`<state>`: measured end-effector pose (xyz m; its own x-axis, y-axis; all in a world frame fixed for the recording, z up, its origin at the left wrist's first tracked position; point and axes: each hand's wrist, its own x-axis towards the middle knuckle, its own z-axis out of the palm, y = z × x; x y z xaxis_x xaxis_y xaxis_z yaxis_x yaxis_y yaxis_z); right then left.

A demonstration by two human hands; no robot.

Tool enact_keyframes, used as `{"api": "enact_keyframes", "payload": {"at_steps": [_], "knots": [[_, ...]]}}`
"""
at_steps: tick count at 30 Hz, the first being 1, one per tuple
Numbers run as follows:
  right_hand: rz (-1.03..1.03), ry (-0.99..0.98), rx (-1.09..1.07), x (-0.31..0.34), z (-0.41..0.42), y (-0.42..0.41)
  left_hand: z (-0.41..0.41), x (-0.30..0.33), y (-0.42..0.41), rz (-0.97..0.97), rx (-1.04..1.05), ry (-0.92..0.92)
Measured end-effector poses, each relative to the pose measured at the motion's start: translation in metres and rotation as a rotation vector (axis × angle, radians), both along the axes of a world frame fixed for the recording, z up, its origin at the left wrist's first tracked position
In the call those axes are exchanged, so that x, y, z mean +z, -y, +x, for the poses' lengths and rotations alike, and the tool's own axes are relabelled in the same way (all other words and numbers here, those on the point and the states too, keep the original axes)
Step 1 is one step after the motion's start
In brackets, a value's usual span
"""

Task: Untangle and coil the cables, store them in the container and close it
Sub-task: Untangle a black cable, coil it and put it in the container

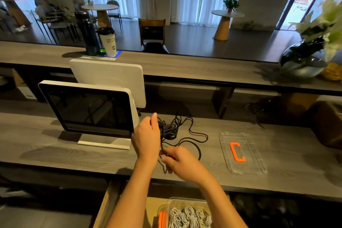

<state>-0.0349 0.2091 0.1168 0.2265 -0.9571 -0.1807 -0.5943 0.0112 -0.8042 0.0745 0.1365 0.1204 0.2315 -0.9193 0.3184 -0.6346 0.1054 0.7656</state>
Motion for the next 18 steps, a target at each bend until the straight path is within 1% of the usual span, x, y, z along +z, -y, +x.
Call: {"api": "enact_keyframes", "payload": {"at_steps": [2, 5, 7, 9, 10, 11, 12, 15, 18], "knots": [[-0.121, -0.187, 0.101, 0.008, -0.003, 0.001, 0.001, -0.002, 0.0, 0.06, -0.061, 0.144], [-0.324, -0.433, 0.145, 0.02, -0.015, 0.002, -0.001, -0.001, 0.001, 0.155, -0.146, 0.31], [-0.53, -0.55, 0.114, 0.023, -0.022, 0.002, -0.002, 0.0, 0.004, 0.2, -0.21, 0.334], [-0.723, -0.542, 0.027, 0.018, -0.028, 0.003, -0.001, 0.0, 0.006, 0.223, -0.306, 0.27], [-0.784, -0.502, -0.04, 0.013, -0.03, 0.004, -0.001, 0.0, 0.006, 0.217, -0.357, 0.225], [-0.807, -0.419, -0.121, 0.009, -0.032, 0.006, 0.0, -0.001, 0.005, 0.191, -0.403, 0.181], [-0.767, -0.292, -0.197, 0.005, -0.032, 0.006, 0.002, -0.002, 0.004, 0.142, -0.443, 0.138], [-0.542, 0.124, -0.403, 0.004, -0.033, 0.008, 0.005, -0.007, 0.002, -0.059, -0.531, 0.032], [-0.373, 0.366, -0.534, 0.002, -0.029, 0.01, 0.007, -0.017, 0.0, -0.271, -0.579, 0.017]]}}
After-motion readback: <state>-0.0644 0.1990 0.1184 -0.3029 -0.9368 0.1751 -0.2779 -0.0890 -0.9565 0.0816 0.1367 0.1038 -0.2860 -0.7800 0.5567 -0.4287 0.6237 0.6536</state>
